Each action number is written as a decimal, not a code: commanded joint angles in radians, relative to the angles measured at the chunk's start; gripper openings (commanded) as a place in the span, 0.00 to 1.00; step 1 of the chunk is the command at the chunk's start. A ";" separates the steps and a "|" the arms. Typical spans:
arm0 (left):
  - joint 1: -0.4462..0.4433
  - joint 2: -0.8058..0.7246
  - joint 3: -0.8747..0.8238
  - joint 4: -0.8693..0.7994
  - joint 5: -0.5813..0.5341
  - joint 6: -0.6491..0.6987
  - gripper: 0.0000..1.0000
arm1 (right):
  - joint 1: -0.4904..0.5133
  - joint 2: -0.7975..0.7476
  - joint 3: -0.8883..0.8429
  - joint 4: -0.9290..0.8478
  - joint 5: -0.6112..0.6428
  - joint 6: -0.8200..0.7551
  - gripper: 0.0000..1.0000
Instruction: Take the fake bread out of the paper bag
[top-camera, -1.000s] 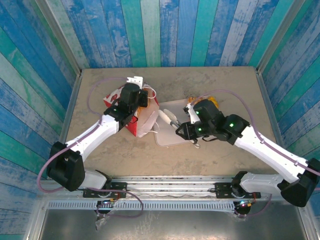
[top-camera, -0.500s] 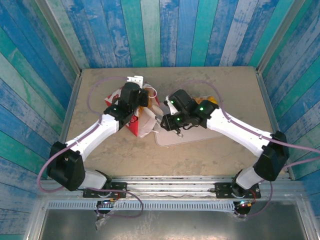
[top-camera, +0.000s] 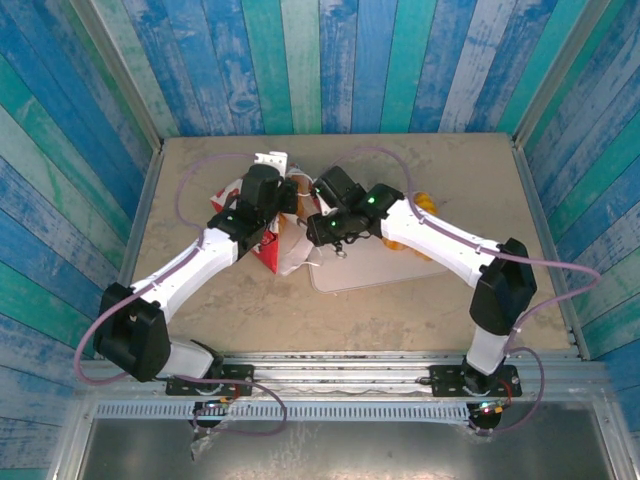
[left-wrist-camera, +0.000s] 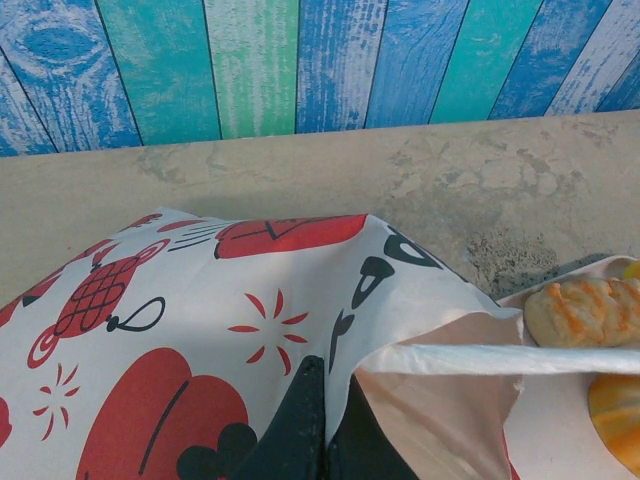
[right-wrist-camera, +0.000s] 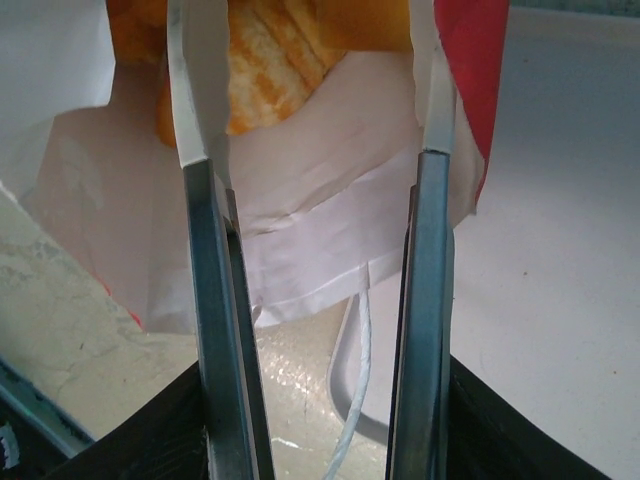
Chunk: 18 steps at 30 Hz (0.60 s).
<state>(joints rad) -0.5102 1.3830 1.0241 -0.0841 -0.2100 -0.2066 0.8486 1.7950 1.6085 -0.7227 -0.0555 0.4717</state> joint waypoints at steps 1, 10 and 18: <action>-0.001 0.034 0.039 0.033 0.020 -0.006 0.01 | -0.002 0.029 0.047 -0.020 0.044 0.011 0.54; -0.001 0.037 0.034 0.042 0.028 -0.012 0.01 | -0.006 0.068 0.082 -0.026 0.097 0.024 0.54; -0.001 0.042 0.031 0.048 0.042 -0.013 0.01 | -0.019 0.115 0.106 -0.010 0.066 0.022 0.55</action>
<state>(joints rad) -0.5095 1.3941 1.0241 -0.0795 -0.1883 -0.2108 0.8375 1.8874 1.6867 -0.7498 0.0040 0.4858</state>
